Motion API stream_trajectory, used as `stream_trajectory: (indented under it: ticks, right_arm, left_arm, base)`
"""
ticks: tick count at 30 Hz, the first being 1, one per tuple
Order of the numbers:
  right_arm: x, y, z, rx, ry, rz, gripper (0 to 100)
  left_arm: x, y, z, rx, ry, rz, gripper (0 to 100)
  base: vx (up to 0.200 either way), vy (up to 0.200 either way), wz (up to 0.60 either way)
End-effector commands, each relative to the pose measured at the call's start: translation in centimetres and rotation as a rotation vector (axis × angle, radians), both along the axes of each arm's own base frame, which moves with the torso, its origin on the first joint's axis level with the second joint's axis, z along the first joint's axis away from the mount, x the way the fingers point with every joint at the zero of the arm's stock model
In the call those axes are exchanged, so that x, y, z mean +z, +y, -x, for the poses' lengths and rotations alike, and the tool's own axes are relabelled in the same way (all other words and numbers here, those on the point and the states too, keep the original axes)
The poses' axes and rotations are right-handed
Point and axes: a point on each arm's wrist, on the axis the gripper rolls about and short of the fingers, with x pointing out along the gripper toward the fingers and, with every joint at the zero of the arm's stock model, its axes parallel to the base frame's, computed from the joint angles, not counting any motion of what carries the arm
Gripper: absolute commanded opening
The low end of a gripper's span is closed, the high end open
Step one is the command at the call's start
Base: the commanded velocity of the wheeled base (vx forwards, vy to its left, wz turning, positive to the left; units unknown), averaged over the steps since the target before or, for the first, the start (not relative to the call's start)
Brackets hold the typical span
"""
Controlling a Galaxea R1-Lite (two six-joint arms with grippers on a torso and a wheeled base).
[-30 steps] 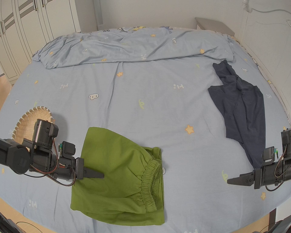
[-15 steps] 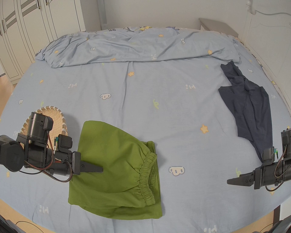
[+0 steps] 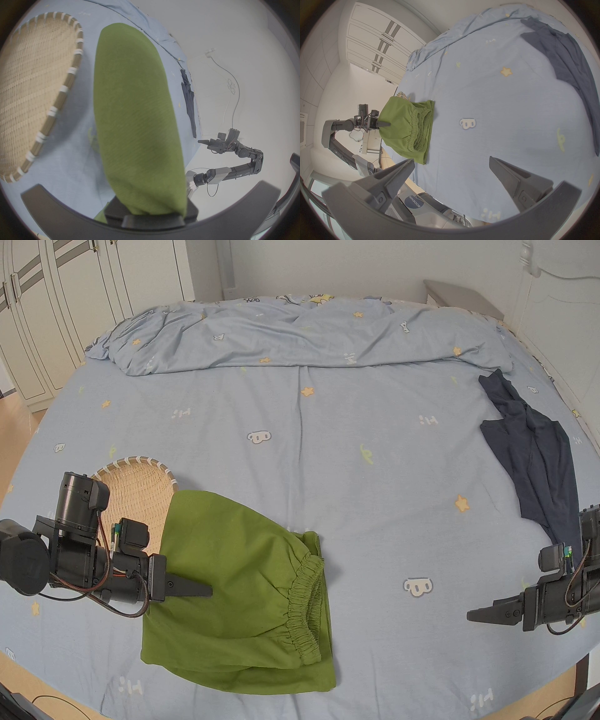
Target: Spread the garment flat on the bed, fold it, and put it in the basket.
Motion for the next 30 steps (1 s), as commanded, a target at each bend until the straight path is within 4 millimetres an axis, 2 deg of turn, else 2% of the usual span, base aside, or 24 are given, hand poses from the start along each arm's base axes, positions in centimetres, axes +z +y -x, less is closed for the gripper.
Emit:
stream_trajectory:
  ticks: [1, 4, 9, 10, 11, 12, 13, 15, 23, 25, 26, 28, 30]
  right_arm:
    - [0.0, 0.0, 0.0, 0.000, 0.000, 0.001, 100]
    - [0.0, 0.0, 0.2, 0.002, -0.001, 0.001, 100]
    - [0.1, 0.0, 0.2, 0.002, -0.006, 0.000, 100]
    - [0.1, 0.0, 0.2, 0.002, -0.006, 0.000, 100]
    - [0.0, 0.0, 0.2, 0.002, -0.004, 0.000, 100]
    - [0.0, 0.0, 0.2, 0.002, -0.004, 0.000, 100]
    - [0.0, 0.0, 0.2, 0.002, -0.004, 0.000, 100]
    - [0.0, 0.0, 0.2, 0.000, -0.004, 0.000, 100]
    - [-0.2, 0.4, 0.4, 0.013, 0.000, 0.021, 100]
    - [-0.3, 0.5, 0.4, 0.013, 0.002, 0.026, 100]
    - [-0.4, 0.5, 0.5, 0.014, 0.002, 0.033, 100]
    - [-0.4, 0.6, 0.5, 0.013, -0.001, 0.036, 100]
    - [-0.4, 0.6, 0.5, 0.011, -0.001, 0.038, 100]
  left_arm:
    - [0.2, -0.1, 0.6, -0.024, -0.027, -0.009, 0]
    - [0.1, -0.8, 1.8, -0.112, -0.100, -0.048, 0]
    - [2.4, -2.7, 3.4, -0.248, -0.253, -0.049, 0]
    - [2.4, -2.7, 3.4, -0.248, -0.253, -0.049, 0]
    - [3.4, -3.1, 3.4, -0.263, -0.294, -0.038, 0]
    - [3.4, -3.1, 3.4, -0.263, -0.294, -0.038, 0]
    - [4.5, -3.1, 3.6, -0.264, -0.332, -0.031, 0]
    - [5.3, -3.0, 3.8, -0.265, -0.355, -0.025, 0]
    - [10.3, -0.6, 6.2, -0.223, -0.599, -0.046, 0]
    - [10.9, -0.4, 6.6, -0.213, -0.633, -0.043, 0]
    - [11.8, 0.4, 6.9, -0.177, -0.690, -0.041, 0]
    - [12.1, 0.9, 6.8, -0.146, -0.715, -0.044, 0]
    - [12.5, 2.8, 6.2, -0.046, -0.777, -0.065, 0]
  base:
    - [0.000, 0.000, 0.00]
    - [0.000, 0.000, 0.00]
    - [0.000, 0.000, 0.00]
    - [0.000, 0.000, 0.00]
    - [0.000, 0.000, 0.00]
    - [0.000, 0.000, 0.00]
    - [0.000, 0.000, 0.00]
    - [0.000, 0.000, 0.00]
    - [0.000, 0.000, 0.00]
    - [0.000, 0.000, 0.00]
    - [0.000, 0.000, 0.00]
    - [0.000, 0.000, 0.00]
    - [0.000, 0.000, 0.00]
